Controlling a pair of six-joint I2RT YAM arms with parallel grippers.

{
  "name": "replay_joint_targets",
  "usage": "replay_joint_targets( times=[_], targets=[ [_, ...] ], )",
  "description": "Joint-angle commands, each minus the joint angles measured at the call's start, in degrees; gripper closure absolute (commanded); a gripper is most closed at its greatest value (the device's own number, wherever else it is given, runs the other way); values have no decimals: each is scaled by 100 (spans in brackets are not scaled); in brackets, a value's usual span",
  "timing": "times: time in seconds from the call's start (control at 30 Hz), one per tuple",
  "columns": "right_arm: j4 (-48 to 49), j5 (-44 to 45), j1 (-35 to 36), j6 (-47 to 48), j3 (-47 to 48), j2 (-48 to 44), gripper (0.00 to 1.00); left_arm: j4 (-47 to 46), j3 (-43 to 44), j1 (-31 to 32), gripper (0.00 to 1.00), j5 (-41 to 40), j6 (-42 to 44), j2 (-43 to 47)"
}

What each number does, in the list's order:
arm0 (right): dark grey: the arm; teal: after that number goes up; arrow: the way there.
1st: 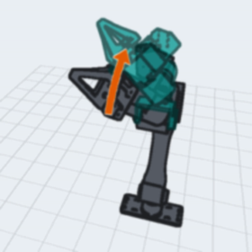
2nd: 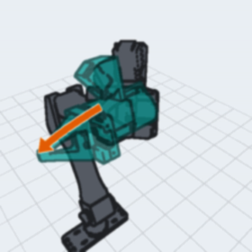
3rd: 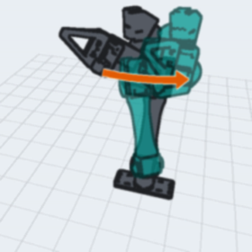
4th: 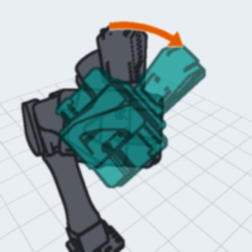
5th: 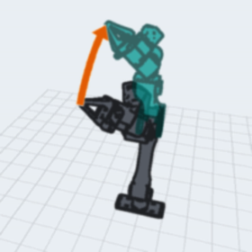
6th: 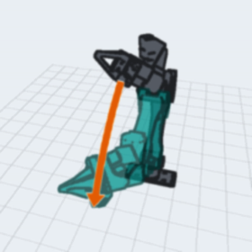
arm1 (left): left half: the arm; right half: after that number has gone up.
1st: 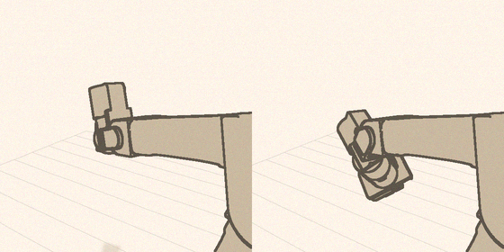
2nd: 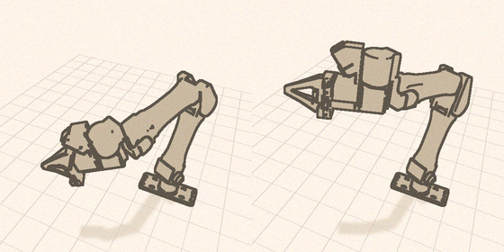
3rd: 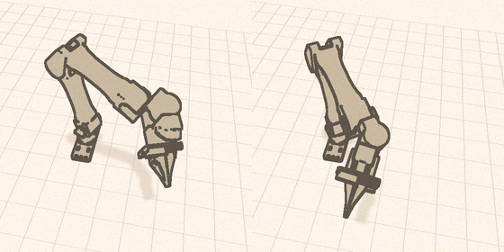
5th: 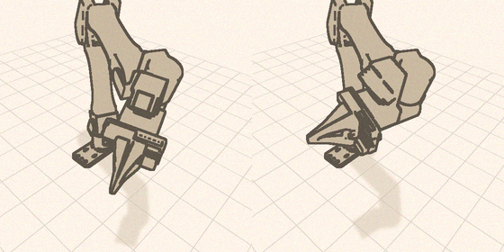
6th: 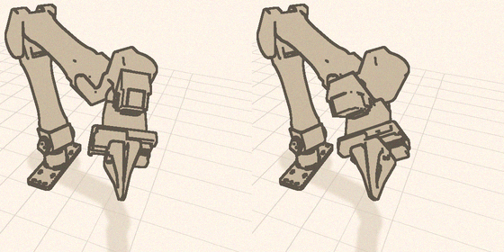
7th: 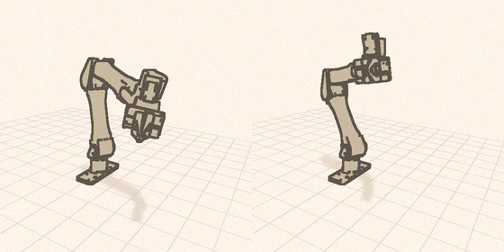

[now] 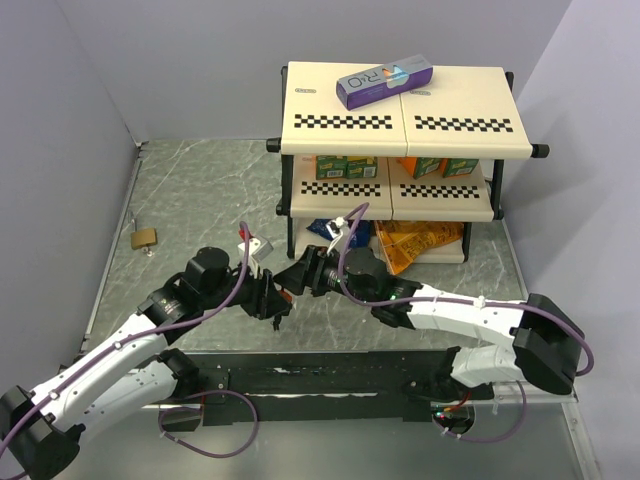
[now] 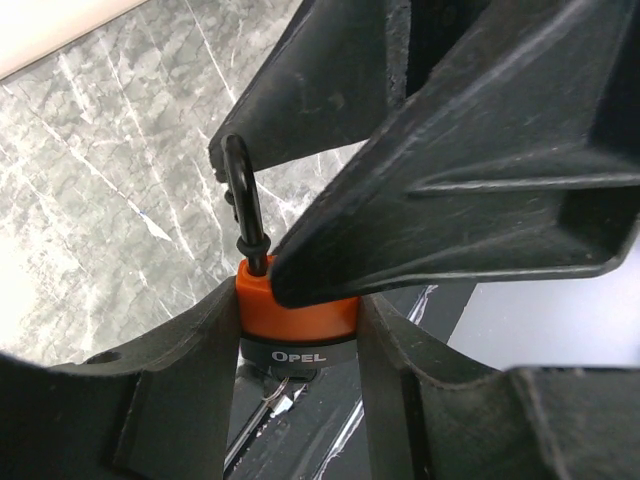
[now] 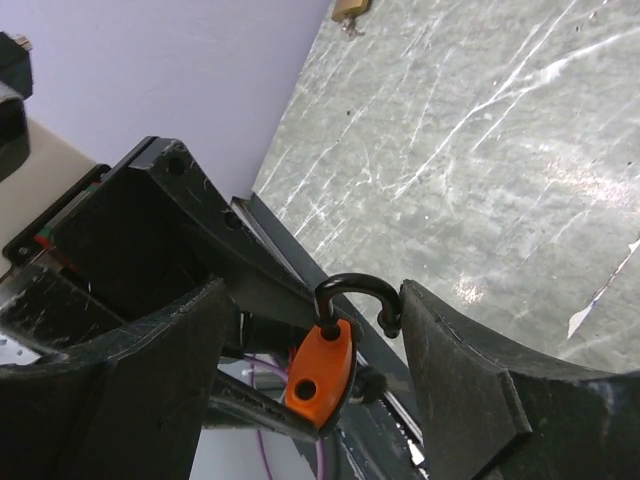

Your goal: Unlock with the key

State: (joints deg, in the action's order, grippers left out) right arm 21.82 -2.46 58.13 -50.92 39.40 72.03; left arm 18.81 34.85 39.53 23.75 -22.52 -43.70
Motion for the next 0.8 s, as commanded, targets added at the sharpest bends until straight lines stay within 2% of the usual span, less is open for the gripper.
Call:
replay_joint_targets(
  times=[0.0, 0.37, 0.67, 0.77],
  targets=[
    [550, -333, 49, -340, 384, 170, 24, -272, 259, 2, 99, 77, 73, 2],
    [955, -537, 102, -525, 596, 575, 26, -237, 259, 2, 99, -45, 55, 20],
    [745, -124, 76, -332, 358, 225, 25, -79, 303, -42, 99, -730, -76, 11],
    [560, -9, -47, -226, 218, -12, 23, 70, 338, -86, 99, -1257, -243, -77]
  ],
)
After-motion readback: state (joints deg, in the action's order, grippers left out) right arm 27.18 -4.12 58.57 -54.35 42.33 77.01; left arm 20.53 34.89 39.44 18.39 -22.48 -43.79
